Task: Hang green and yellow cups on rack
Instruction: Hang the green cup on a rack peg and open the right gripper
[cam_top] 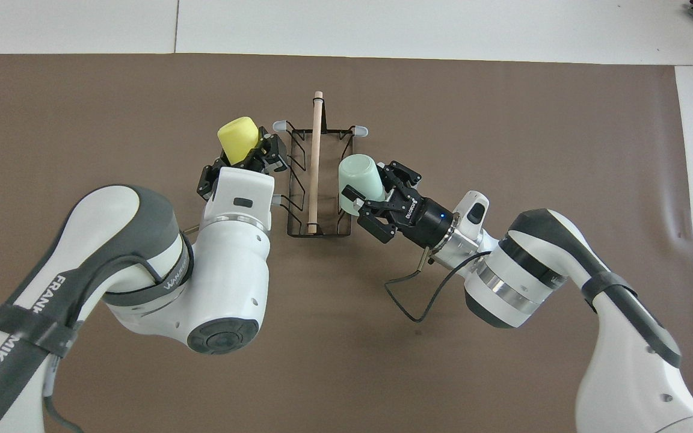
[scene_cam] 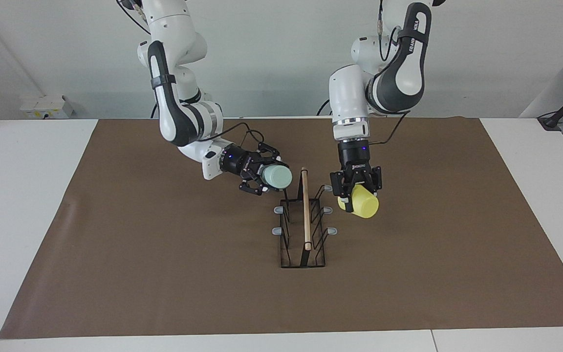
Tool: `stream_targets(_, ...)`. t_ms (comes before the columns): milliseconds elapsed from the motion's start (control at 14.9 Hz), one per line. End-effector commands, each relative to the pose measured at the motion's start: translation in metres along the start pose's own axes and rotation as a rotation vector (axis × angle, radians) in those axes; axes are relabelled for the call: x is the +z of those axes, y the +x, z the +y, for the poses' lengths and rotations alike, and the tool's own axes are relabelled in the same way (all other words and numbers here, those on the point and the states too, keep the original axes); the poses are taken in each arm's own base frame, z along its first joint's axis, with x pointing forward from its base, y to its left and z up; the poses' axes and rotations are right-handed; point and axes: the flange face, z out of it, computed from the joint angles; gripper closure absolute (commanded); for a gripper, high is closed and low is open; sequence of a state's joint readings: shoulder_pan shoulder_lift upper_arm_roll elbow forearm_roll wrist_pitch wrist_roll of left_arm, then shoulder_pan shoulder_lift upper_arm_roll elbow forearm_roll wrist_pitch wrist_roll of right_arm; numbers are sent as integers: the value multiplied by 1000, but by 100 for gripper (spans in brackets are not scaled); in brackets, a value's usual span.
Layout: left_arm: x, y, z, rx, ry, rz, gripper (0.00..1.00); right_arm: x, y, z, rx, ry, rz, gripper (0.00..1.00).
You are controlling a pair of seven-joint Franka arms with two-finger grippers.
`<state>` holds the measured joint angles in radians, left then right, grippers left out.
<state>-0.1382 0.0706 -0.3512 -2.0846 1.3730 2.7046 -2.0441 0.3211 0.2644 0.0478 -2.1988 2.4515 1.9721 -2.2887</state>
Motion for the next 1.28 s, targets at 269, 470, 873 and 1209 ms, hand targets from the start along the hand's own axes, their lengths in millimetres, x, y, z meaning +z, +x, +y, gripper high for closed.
stream_targets(269,-22,-38,-12,34,40,87,100,-4,-20,-1,-35,-21,17,100)
stream_targets(470,-18,-54,-11,-4,50,157,100,-5,-36,5,-67,-25,23,100)
stream_targets(873,-21,-76,-9,-14,36,139,100,-8,-40,8,-71,-40,6,0)
stream_targets(1209,-26,-105,-8,12,-29,18,100,-8,-25,9,-86,-12,51,0)
